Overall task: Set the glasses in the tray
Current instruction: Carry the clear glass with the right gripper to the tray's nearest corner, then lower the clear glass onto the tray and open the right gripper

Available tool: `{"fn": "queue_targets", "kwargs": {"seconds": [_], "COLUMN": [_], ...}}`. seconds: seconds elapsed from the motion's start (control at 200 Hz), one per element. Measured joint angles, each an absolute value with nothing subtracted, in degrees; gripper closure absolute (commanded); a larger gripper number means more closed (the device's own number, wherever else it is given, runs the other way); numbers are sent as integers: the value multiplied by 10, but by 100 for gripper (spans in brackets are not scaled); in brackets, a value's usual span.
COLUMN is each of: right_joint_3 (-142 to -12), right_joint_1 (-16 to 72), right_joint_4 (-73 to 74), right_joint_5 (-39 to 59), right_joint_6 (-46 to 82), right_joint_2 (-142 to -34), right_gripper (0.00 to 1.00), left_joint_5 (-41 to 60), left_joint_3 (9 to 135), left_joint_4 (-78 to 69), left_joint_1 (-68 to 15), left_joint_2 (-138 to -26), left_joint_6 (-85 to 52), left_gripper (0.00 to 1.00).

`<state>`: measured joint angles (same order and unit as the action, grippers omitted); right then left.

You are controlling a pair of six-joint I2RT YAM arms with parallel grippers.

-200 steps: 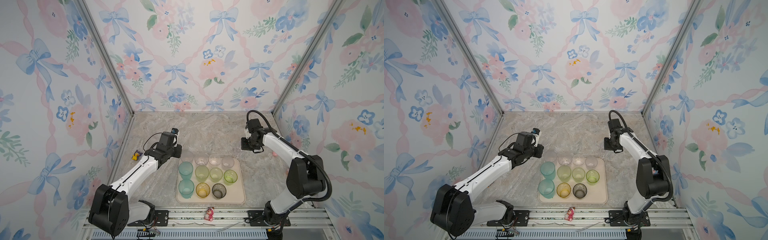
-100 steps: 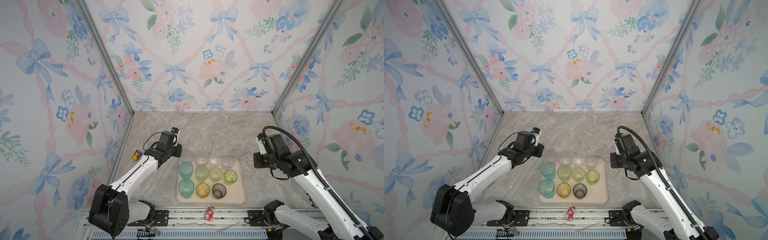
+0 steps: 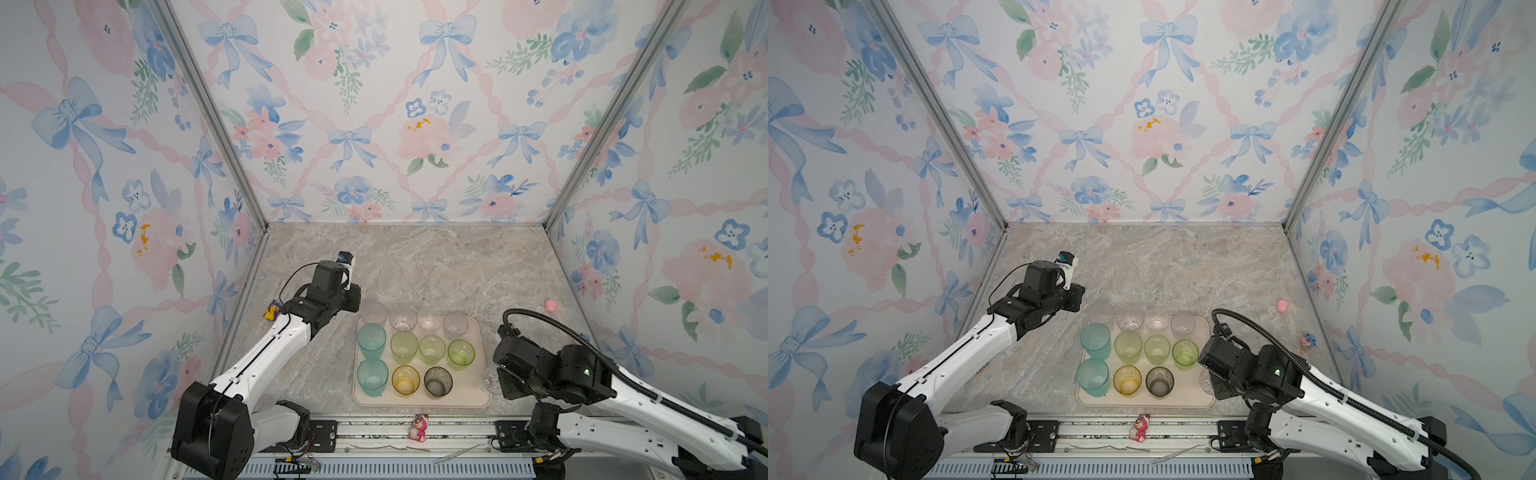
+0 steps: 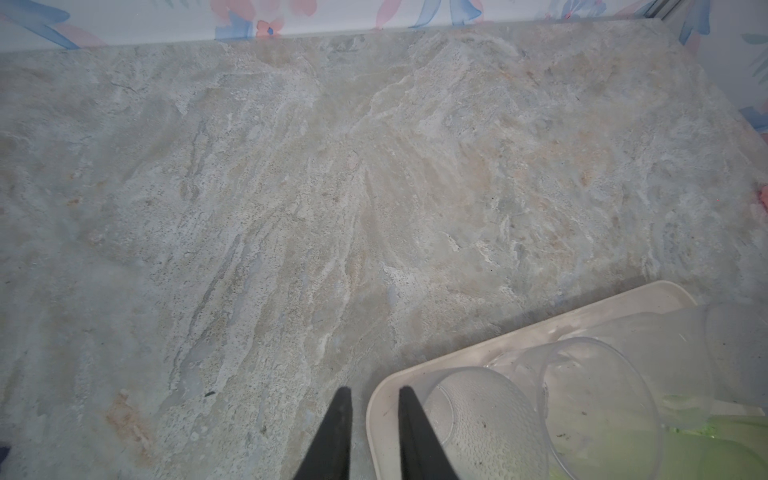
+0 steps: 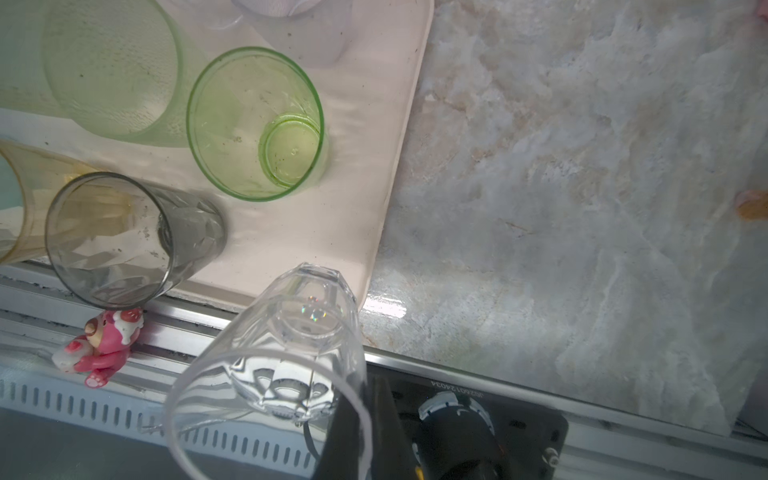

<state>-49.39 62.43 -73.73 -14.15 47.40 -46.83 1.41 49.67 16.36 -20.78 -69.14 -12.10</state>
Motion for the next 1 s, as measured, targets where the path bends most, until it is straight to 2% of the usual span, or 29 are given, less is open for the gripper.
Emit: {"fn": "queue_targets", "kwargs": {"seconds": [0.475, 0.995], "right_joint_3": [-431, -418], "right_joint_1": [638, 628], "right_joint_4": [-625, -588], "right_joint_5": [-132, -106], "right_joint_6": [512, 500], "right_joint_2": [-535, -579], "right_gripper": [99, 99], "left_joint_5": [15, 15], "left_joint_3": [497, 496], "left_joint_4": [164, 164], "left_joint_1": [-206, -198], "left_joint_2": [-682, -682], "left_joint_6": [-123, -123], "left_gripper": [76, 76]}}
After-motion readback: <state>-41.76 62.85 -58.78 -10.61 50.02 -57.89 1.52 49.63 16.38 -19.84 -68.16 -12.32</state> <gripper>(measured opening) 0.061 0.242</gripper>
